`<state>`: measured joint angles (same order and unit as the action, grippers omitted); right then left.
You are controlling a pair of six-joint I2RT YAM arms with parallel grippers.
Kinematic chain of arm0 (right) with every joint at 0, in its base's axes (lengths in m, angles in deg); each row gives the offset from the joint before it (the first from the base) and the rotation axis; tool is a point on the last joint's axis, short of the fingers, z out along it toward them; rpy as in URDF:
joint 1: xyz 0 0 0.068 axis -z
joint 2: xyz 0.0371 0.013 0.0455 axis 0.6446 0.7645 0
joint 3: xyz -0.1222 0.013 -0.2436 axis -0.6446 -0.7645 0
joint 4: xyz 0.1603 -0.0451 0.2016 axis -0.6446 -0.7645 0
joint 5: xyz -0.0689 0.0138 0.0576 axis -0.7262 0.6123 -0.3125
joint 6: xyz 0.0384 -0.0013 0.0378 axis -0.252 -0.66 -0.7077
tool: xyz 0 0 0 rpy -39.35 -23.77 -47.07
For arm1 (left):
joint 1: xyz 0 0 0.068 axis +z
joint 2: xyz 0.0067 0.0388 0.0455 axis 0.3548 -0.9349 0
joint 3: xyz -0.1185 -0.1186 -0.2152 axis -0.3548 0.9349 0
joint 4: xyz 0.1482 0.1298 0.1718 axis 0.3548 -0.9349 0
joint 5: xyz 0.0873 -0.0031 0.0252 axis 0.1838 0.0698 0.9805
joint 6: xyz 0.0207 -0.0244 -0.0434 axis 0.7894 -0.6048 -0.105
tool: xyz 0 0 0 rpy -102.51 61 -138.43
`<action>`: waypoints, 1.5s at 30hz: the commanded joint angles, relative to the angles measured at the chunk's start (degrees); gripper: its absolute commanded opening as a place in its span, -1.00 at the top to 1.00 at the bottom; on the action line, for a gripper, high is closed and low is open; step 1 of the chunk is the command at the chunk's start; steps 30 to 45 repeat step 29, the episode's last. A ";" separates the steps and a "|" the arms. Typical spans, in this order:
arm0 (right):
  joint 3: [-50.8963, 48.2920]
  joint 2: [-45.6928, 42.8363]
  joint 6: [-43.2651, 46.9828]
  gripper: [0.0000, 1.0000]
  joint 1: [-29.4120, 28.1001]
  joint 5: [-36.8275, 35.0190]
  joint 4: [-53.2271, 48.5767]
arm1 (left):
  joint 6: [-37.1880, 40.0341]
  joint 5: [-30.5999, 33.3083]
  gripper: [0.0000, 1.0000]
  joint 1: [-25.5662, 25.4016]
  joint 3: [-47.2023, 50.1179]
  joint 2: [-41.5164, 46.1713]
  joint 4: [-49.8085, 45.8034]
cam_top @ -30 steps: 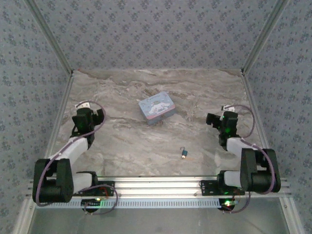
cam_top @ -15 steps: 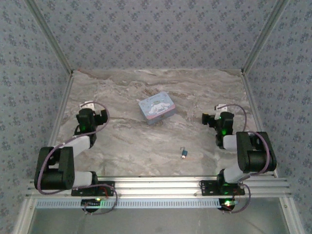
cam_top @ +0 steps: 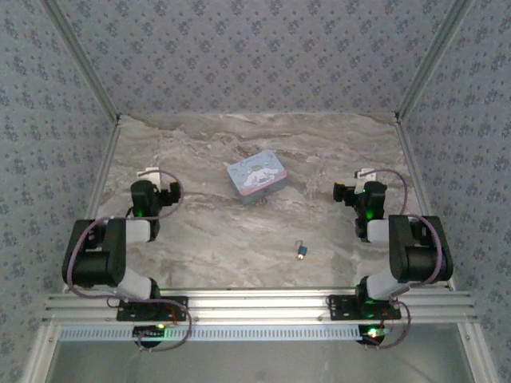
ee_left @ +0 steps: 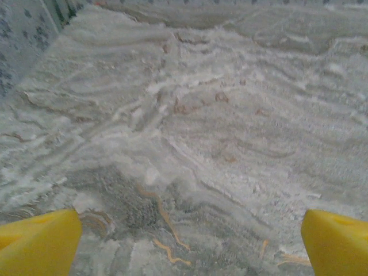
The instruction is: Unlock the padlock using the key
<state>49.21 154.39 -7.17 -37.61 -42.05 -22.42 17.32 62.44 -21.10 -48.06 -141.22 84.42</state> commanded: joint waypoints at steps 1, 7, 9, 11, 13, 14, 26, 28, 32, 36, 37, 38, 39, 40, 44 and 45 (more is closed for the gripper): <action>1.09 0.36 0.03 -1.00 -0.33 0.02 0.26 | 1.48 -3.07 -0.96 0.58 0.80 -0.73 5.45; 1.07 0.30 0.08 -1.00 -0.40 -0.12 0.37 | -0.28 -3.92 -0.96 2.31 -1.10 -1.23 2.51; 1.11 0.36 0.09 -1.00 -0.50 -0.11 0.35 | -0.28 -3.92 -0.96 2.30 -1.10 -1.26 2.50; 1.07 0.31 0.21 -1.00 -0.55 -0.29 0.34 | -0.26 -3.88 -0.96 2.26 -1.10 -1.20 2.51; 1.07 0.30 0.18 -1.00 -0.59 -0.32 0.35 | -0.26 -3.85 -0.96 2.25 -1.09 -1.22 2.51; 1.09 0.21 0.14 -1.00 -0.63 -0.45 0.35 | -0.27 -3.92 -0.96 2.20 -1.10 -1.20 2.51; 1.17 0.30 0.19 -1.00 -0.59 -0.39 0.17 | -0.05 -3.66 -0.96 2.15 -1.10 -1.20 2.51; 1.19 0.30 0.21 -1.00 -0.55 -0.39 0.17 | -0.10 -3.66 -0.96 2.16 -1.10 -1.21 2.51; 1.20 0.30 0.21 -1.00 -0.58 -0.39 0.21 | -0.10 -3.66 -0.96 2.11 -1.10 -1.27 2.48; 1.20 0.30 0.21 -1.00 -0.58 -0.39 0.21 | -0.10 -3.66 -0.96 2.11 -1.10 -1.27 2.48; 1.20 0.30 0.21 -1.00 -0.58 -0.39 0.21 | -0.10 -3.66 -0.96 2.11 -1.10 -1.27 2.48; 1.20 0.30 0.21 -1.00 -0.58 -0.39 0.21 | -0.10 -3.66 -0.96 2.11 -1.10 -1.27 2.48; 1.20 0.30 0.21 -1.00 -0.58 -0.39 0.21 | -0.10 -3.66 -0.96 2.11 -1.10 -1.27 2.48; 1.20 0.30 0.21 -1.00 -0.58 -0.39 0.21 | -0.10 -3.66 -0.96 2.11 -1.10 -1.27 2.48; 1.20 0.30 0.21 -1.00 -0.58 -0.39 0.21 | -0.10 -3.66 -0.96 2.11 -1.10 -1.27 2.48; 1.20 0.30 0.21 -1.00 -0.58 -0.39 0.21 | -0.10 -3.66 -0.96 2.11 -1.10 -1.27 2.48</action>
